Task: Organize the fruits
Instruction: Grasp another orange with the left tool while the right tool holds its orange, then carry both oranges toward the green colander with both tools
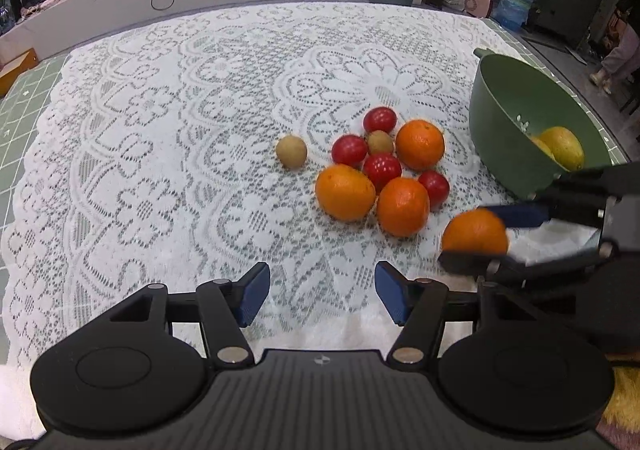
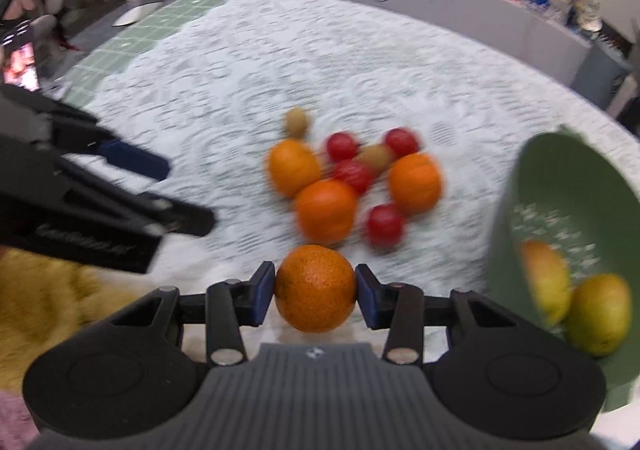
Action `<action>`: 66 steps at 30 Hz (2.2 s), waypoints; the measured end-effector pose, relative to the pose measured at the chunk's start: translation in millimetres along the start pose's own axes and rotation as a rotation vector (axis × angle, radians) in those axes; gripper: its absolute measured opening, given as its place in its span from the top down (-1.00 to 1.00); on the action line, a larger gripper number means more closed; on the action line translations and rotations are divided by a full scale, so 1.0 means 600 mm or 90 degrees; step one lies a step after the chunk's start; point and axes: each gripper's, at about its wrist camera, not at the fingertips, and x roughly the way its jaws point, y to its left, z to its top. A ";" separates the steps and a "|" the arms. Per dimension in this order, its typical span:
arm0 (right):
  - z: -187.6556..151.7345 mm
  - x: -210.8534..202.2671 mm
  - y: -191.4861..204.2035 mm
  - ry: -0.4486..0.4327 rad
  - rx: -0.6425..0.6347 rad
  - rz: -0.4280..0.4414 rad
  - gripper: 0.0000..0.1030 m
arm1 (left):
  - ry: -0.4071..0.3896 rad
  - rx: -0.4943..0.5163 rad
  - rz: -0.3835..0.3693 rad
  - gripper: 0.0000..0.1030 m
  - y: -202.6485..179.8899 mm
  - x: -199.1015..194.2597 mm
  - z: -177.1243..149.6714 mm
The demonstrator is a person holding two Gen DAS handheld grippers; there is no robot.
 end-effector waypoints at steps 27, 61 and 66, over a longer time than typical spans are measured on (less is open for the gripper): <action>0.003 0.042 -0.044 0.031 0.084 -0.011 0.20 | -0.015 0.095 0.018 -0.15 -0.035 0.079 0.046; 0.000 0.022 -0.042 0.000 0.080 -0.003 0.20 | -0.003 0.009 0.033 0.07 -0.027 0.029 0.026; -0.002 0.008 -0.037 -0.016 0.068 0.007 0.20 | -0.005 -0.005 0.034 0.07 -0.027 0.007 0.019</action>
